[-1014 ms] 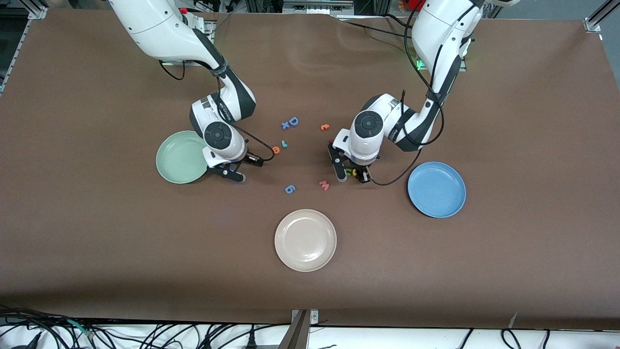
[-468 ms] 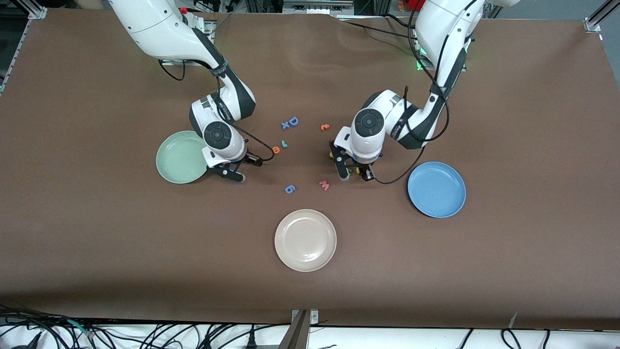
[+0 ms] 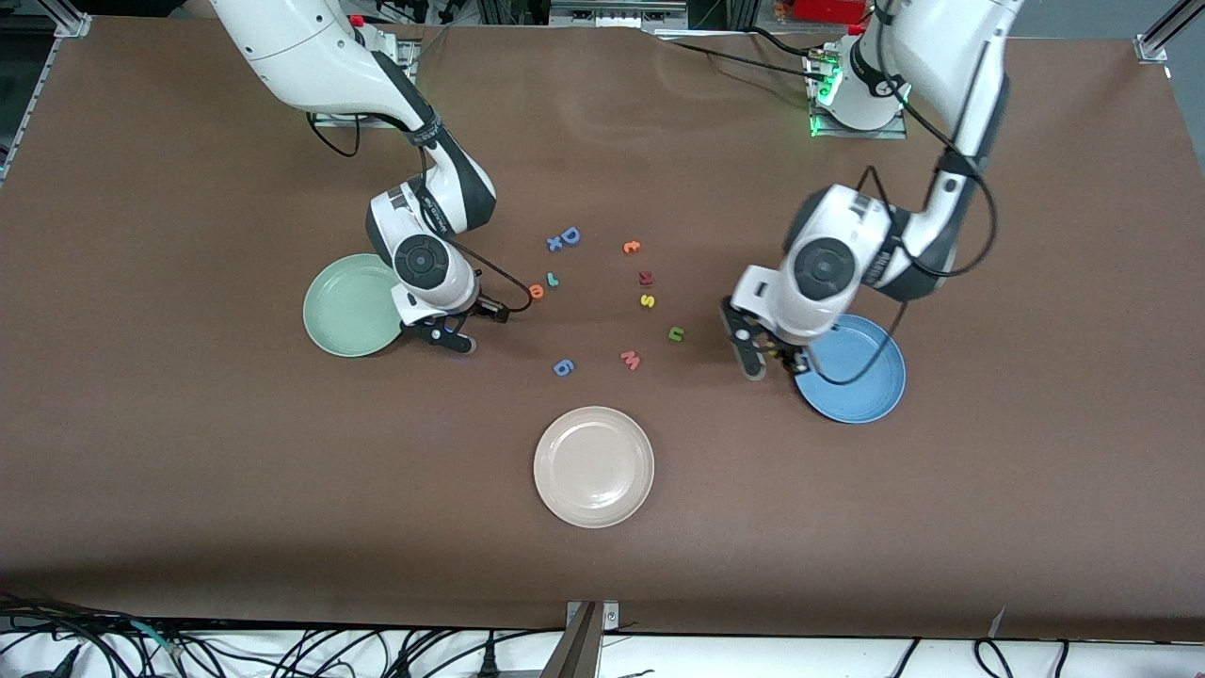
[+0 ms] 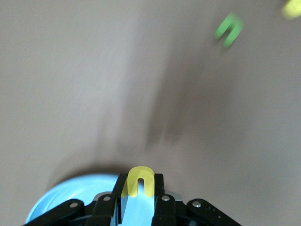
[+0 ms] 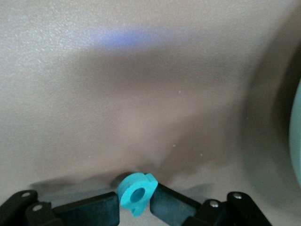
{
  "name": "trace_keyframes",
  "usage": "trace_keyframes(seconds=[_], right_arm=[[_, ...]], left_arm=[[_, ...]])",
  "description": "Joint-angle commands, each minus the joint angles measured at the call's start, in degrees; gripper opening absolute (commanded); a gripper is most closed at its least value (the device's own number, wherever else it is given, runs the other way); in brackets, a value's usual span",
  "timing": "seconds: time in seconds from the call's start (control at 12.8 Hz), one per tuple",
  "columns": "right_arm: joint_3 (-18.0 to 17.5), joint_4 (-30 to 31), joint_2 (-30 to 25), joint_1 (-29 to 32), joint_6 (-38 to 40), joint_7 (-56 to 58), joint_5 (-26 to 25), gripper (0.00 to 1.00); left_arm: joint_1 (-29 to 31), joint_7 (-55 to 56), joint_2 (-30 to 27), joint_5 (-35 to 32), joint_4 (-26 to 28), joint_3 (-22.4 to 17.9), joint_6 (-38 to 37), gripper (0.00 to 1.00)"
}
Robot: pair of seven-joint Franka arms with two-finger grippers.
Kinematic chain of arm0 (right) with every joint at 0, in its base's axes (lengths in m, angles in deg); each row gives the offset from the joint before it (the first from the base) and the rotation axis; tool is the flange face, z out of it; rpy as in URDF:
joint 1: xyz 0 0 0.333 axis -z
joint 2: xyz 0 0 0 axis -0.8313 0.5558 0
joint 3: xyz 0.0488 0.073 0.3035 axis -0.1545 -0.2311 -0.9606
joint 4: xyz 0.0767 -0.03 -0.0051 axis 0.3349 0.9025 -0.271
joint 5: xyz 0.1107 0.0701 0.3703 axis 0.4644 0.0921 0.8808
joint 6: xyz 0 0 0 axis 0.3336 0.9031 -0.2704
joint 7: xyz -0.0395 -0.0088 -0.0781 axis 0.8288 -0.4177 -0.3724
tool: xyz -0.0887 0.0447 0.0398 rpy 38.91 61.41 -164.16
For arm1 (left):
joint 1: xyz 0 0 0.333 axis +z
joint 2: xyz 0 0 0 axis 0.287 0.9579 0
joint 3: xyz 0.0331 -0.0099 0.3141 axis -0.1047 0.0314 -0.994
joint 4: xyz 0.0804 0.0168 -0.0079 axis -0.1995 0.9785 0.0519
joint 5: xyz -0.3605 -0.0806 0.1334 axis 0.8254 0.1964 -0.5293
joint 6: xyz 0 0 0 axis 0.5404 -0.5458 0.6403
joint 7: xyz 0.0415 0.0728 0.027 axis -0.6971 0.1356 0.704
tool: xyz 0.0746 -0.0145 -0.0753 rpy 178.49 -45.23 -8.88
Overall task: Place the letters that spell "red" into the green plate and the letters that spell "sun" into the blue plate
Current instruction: 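Carry the yellow u to the blue plate with the left gripper and release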
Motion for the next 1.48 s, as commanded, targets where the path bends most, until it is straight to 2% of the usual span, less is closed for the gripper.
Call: trace_keyframes(seconds=[0.0,0.08,0.39,0.55,0.62,0.7,0.78,0.86,1.17,1.4], right_arm=[[0.18,0.69,1.02,-0.09,-1.26,0.80,-0.12,0.32],[0.18,0.52,0.76,-0.09,-1.26,0.98,-0.12,0.32],[0.18,-0.97,-0.04,-0.09,2.15,0.98,-0.12,0.32],[0.18,-1.33,-0.13,-0.09,3.22,0.98,-0.12,0.32],[0.18,-1.33,-0.21,0.00,3.22,1.07,-0.12,0.32],[0.18,-1.33,-0.39,0.00,3.22,1.16,-0.12,0.32],[0.26,-1.33,-0.74,0.09,3.48,1.33,-0.12,0.32],[0.26,-1.50,-1.09,0.17,4.70,1.24,-0.12,0.32],[0.26,-1.77,-1.18,0.18,5.33,1.16,-0.12,0.32],[0.26,-1.77,-1.09,0.18,6.21,0.89,-0.12,0.32]], left_arm=[[6.11,-5.93,0.69,-1.41,0.74,0.61,0.02,0.03],[8.23,-8.12,1.30,-1.23,0.74,0.78,0.28,0.03],[8.60,-9.20,2.98,-1.14,1.09,0.78,1.68,0.03],[8.07,-9.20,4.21,-1.14,1.18,0.78,3.36,0.07],[7.81,-9.20,4.30,-1.14,1.01,0.78,3.36,0.15],[7.81,-9.20,4.30,-1.14,1.01,0.78,3.28,0.45],[7.90,-9.54,3.60,-1.23,1.18,0.78,2.67,0.92],[7.98,-12.59,2.03,-1.41,1.18,0.78,2.05,1.00],[7.98,-12.37,-1.76,-0.44,0.48,2.09,-3.47,1.00],[8.07,-0.28,-3.61,1.22,0.48,6.30,-7.44,1.00]])
